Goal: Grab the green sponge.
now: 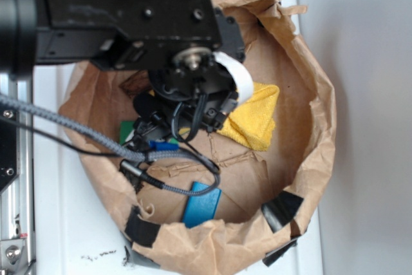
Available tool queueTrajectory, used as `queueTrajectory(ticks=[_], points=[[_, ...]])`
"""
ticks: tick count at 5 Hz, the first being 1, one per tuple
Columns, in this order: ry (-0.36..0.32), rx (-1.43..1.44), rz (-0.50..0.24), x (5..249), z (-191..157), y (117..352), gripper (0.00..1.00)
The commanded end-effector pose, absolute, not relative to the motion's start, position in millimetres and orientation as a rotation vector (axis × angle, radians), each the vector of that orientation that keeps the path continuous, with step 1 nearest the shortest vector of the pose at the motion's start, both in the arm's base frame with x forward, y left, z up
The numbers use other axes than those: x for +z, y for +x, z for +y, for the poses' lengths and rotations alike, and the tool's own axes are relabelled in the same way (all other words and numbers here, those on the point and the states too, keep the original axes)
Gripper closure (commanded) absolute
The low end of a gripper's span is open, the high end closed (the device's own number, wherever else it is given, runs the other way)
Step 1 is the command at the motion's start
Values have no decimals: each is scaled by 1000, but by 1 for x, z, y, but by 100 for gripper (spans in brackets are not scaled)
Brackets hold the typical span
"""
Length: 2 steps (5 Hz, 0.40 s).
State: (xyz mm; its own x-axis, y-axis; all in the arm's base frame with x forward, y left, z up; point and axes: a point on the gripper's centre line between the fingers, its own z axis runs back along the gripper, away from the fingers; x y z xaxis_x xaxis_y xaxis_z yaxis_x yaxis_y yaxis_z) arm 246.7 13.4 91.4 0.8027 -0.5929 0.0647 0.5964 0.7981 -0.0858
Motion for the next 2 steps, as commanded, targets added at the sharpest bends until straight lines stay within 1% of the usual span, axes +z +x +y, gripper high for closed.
queueTrajectory(ticks=[1,2], points=[[-25,-693,-104,76,19,250,0],[-30,-701,-104,69,28,249,0]])
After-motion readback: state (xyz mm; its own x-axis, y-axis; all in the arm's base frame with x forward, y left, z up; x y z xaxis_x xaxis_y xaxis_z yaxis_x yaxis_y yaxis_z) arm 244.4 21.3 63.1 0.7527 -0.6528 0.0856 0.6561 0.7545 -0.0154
